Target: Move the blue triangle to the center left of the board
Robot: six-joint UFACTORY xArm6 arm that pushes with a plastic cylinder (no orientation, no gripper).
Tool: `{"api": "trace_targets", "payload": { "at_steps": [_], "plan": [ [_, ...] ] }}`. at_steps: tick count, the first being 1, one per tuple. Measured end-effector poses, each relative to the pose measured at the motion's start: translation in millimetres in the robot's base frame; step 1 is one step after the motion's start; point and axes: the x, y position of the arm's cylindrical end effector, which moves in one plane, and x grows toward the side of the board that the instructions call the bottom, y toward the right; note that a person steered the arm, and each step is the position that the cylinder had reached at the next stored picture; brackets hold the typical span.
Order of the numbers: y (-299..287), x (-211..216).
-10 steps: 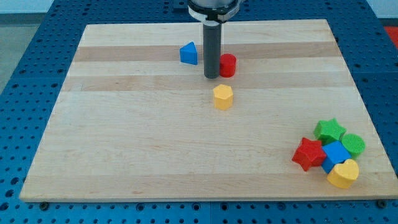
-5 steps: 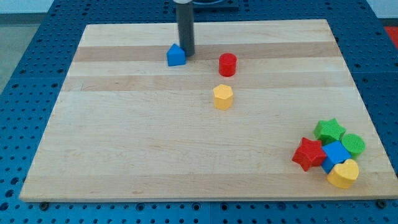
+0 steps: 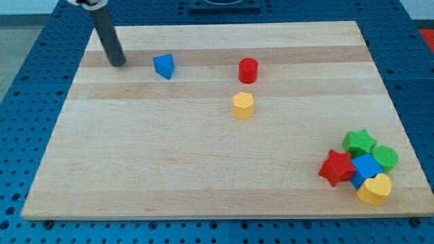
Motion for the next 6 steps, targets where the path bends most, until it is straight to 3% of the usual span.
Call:
{"api": "trace_targets", "payload": {
  "at_steps": [1, 2, 6],
  "plan": [
    [53.2, -17.2],
    [118.2, 15.0],
    [59.6, 58.4]
  ]
}}
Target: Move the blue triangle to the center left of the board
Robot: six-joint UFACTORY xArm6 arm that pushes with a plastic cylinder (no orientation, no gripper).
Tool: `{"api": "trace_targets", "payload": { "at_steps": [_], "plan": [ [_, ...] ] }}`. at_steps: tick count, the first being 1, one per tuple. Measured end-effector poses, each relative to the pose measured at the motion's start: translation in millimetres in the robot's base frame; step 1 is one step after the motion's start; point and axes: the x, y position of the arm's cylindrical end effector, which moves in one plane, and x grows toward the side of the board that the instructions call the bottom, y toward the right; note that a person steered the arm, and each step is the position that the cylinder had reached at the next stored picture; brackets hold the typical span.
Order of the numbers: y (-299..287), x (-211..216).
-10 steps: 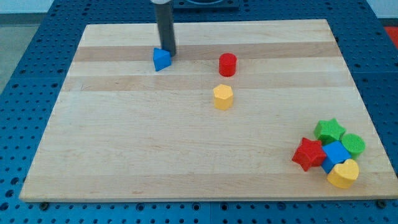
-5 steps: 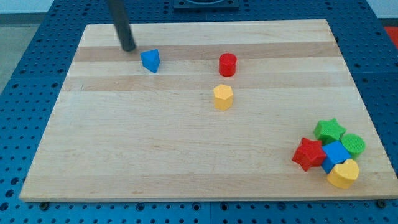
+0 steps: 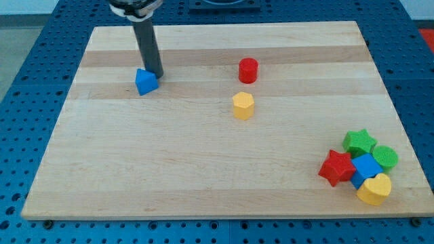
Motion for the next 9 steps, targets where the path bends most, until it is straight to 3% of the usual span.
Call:
{"api": "trace_targets", "payload": {
  "at_steps": [2, 3, 4, 5, 7, 9],
  "plan": [
    [-55.3, 42.1],
    [-53.3, 48.8],
    [-13.2, 41.9],
    [-4.0, 93.7],
    [-4.3, 109.6],
    [-22.7, 84.8]
  ]
}}
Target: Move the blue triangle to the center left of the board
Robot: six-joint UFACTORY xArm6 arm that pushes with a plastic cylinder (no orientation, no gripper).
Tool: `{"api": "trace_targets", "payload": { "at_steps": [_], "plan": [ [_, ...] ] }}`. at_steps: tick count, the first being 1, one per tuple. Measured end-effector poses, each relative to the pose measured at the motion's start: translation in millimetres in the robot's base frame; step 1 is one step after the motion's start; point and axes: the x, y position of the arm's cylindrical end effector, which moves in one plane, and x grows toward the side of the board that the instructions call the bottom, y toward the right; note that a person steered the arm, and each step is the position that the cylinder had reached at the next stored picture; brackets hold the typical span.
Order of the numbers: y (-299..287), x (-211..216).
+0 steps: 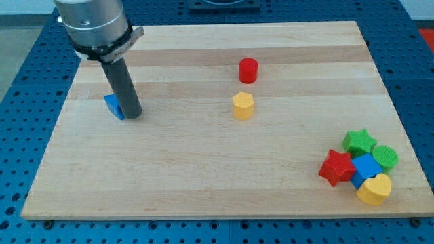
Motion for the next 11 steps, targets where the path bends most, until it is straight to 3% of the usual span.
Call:
{"api": "trace_targets", "payload": {
  "at_steps": [2, 3, 4, 5, 6, 7, 11],
  "plan": [
    [-26.6, -15.7],
    [-25.2, 2.2],
    [-4.9, 47.6],
    [-42.0, 69.3],
    [-67.1, 68.5],
    [-67.1, 37.2],
    [-43.4, -3.4]
  ]
}}
